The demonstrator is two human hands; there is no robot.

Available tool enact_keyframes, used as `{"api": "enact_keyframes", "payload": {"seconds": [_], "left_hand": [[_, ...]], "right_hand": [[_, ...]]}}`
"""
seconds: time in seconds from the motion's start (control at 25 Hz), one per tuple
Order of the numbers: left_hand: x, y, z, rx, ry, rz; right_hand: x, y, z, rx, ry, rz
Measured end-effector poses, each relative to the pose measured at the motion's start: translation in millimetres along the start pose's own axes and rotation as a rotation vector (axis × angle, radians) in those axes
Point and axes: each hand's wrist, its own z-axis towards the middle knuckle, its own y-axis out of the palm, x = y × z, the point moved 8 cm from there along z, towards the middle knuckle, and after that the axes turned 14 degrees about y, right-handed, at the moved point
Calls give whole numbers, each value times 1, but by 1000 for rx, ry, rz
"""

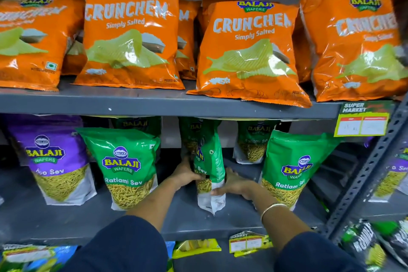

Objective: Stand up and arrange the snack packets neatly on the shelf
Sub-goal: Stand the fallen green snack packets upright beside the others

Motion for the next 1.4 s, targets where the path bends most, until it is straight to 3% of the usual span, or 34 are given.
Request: {"api": "enact_keyframes", "payload": {"seconds": [0.08,0.24,0.32,0.56,0.76,1.0,1.16,1.4], "left_hand": [[-3,15,7,-59,-6,-39],[-5,19,13,-178,-100,-83],[-8,15,11,-238,-157,-81],[-4,11,17,-56,-73,-59],[-3,11,15,19,-35,-24],[-8,15,12,-9,-48,-88],[-14,23,9,-78,-62,-108],[-15,25,-2,-34,-80,-76]], "right_hand": [[-7,-3,0,138,-77,-51],[12,-21,6,105,-101,437],[20,-35,7,115,-100,480],[31,-54,11,379,30,395],[31,-33,18,43,16,580],[33,-33,17,53,-22,607],[29,-27,16,-42,-50,641],[31,-26,5,2,-79,655]]}}
